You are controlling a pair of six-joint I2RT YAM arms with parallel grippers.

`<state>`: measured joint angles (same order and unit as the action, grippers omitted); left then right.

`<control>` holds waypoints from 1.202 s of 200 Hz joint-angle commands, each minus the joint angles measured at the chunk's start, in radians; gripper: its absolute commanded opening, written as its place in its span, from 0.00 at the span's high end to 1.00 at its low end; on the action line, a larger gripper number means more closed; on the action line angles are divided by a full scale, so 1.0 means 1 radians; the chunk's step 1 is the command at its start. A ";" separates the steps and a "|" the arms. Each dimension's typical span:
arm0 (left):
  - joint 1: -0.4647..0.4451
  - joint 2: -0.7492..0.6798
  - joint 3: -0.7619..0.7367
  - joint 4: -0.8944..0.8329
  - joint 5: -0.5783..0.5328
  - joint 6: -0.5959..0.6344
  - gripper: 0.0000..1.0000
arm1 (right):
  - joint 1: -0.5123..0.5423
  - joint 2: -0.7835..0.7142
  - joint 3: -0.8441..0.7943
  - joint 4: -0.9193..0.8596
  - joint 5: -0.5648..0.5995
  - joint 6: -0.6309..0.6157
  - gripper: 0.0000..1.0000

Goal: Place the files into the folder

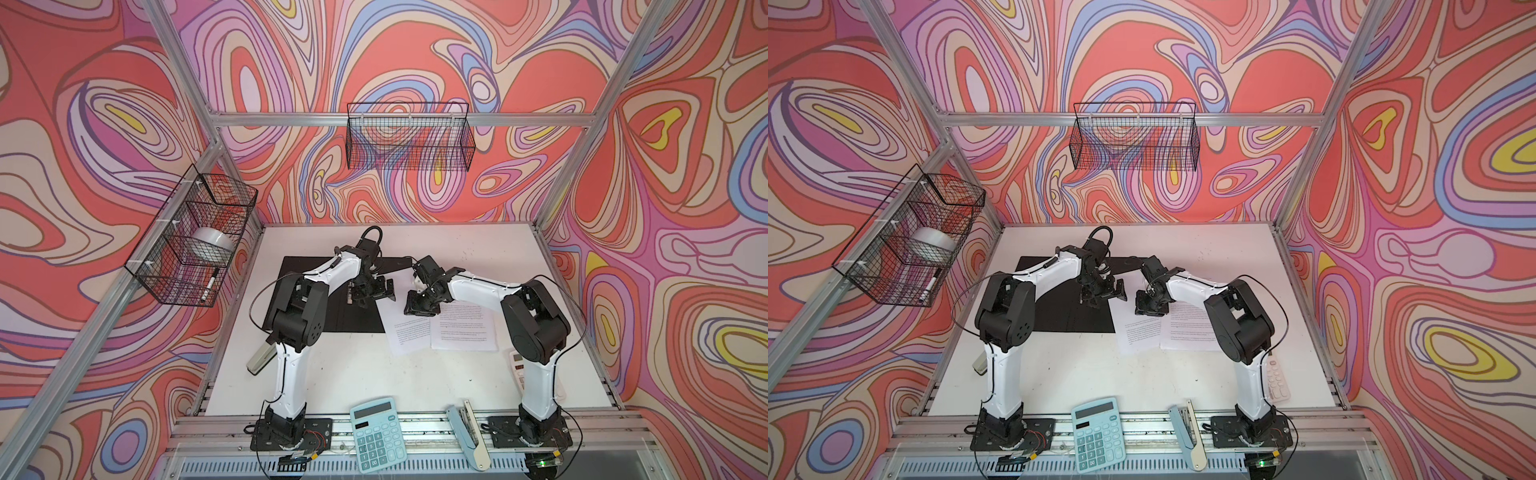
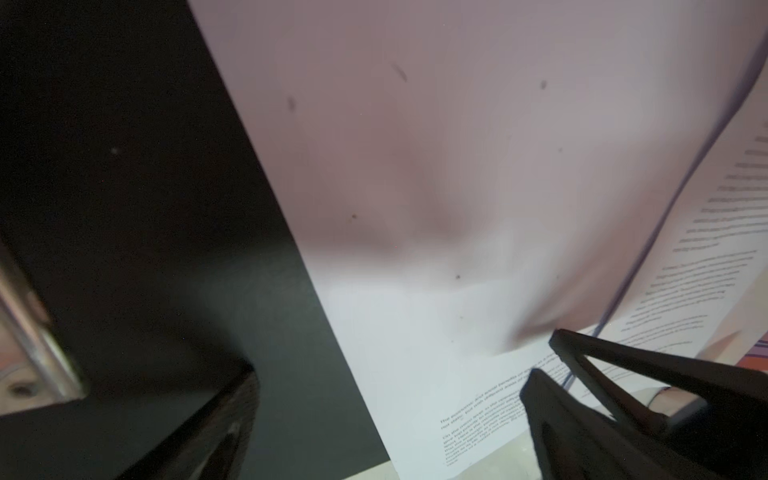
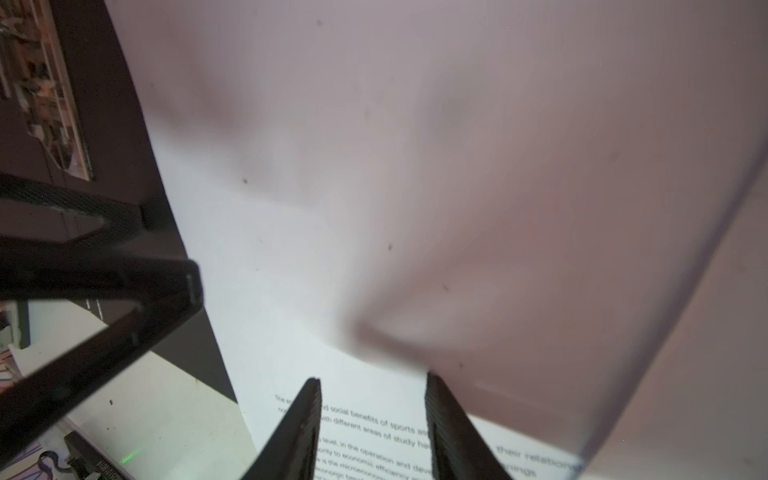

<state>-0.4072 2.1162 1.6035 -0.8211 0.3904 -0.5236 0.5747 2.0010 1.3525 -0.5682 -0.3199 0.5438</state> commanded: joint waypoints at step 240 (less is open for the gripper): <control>-0.009 -0.041 -0.081 0.135 0.331 -0.108 0.17 | 0.002 0.009 -0.065 0.156 -0.248 0.067 0.56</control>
<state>-0.4088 2.1296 1.5455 -0.6773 0.7177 -0.6266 0.5724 2.0266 1.3136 -0.4545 -0.5678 0.5892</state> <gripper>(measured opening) 0.877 0.438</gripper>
